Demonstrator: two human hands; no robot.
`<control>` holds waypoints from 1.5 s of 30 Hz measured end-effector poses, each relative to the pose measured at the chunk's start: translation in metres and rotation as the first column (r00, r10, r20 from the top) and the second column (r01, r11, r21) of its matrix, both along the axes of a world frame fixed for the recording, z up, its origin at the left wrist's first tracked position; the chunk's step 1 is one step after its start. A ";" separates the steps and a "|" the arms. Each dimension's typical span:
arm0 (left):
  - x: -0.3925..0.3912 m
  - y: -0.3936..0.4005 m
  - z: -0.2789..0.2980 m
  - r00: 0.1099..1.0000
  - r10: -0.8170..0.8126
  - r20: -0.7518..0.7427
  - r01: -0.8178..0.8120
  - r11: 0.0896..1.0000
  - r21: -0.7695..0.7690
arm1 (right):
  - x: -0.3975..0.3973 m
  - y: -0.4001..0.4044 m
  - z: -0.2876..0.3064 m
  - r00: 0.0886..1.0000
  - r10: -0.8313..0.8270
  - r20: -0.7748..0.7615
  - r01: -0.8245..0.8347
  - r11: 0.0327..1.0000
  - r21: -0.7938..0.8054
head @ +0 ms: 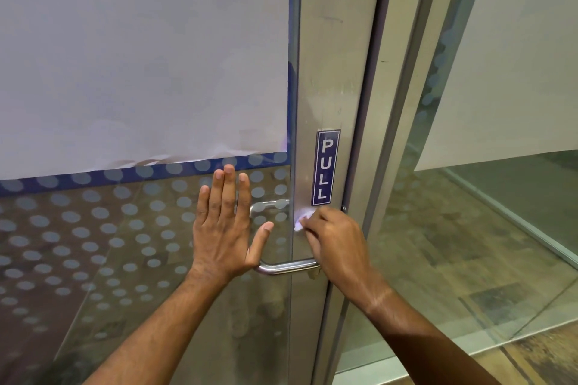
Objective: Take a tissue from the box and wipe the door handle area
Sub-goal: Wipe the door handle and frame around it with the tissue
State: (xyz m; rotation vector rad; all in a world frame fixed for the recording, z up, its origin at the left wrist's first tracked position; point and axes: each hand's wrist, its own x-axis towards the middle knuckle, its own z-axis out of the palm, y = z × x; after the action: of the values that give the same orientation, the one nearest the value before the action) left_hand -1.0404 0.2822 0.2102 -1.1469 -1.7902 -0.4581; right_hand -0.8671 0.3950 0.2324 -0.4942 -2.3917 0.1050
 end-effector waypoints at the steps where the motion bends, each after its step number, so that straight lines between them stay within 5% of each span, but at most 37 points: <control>1: 0.000 0.000 0.000 1.000 0.000 0.000 0.000 1.000 0.001 | 0.002 0.001 0.000 0.996 -0.016 -0.092 0.016 1.000 0.000; 6: 0.001 0.000 0.000 1.000 -0.010 0.007 0.010 1.000 0.007 | 0.004 0.004 0.006 0.920 -0.096 -0.379 0.104 0.995 0.002; 13: 0.002 0.000 0.001 1.000 -0.011 0.020 0.011 1.000 -0.008 | 0.010 0.001 -0.001 0.930 -0.231 -0.287 0.188 0.967 -0.171; 18: 0.002 0.000 0.001 1.000 -0.001 0.014 0.002 1.000 -0.015 | 0.005 0.002 -0.002 0.940 -0.093 -0.328 0.074 0.995 -0.069; 23: 0.002 -0.001 0.002 1.000 0.002 0.016 -0.002 1.000 -0.016 | -0.006 -0.001 -0.004 1.000 -0.014 -0.024 0.017 0.993 0.116; 26: 0.003 -0.001 0.002 1.000 0.009 0.013 -0.008 1.000 -0.019 | -0.009 -0.003 -0.005 0.974 -0.026 0.225 0.011 0.998 0.067; 30: 0.003 -0.002 0.003 1.000 0.012 0.020 -0.011 0.999 -0.033 | -0.017 -0.005 -0.005 0.954 -0.096 0.285 0.084 0.995 0.055; 32: 0.003 -0.002 0.003 0.999 0.015 0.028 -0.014 0.999 -0.032 | -0.013 -0.003 -0.001 0.979 -0.046 0.198 0.050 0.999 -0.013; 34: 0.003 -0.002 0.003 0.999 0.013 0.033 -0.012 1.000 -0.027 | -0.003 0.002 0.006 0.996 -0.037 -0.079 0.024 0.988 -0.151; 37: 0.005 -0.002 0.004 0.999 0.021 0.046 -0.019 0.999 -0.032 | 0.016 0.020 0.021 0.901 -0.143 -0.409 0.020 0.957 -0.290; 45: 0.009 -0.006 0.007 0.997 0.029 0.078 -0.024 0.998 -0.062 | 0.027 0.024 0.022 0.894 -0.110 -0.434 0.012 0.975 -0.223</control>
State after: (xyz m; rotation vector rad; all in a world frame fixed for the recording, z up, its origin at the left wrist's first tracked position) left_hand -1.0317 0.2764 0.2169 -1.1593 -1.8972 -0.4409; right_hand -0.8405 0.4186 0.2546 -0.5759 -1.9207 0.4090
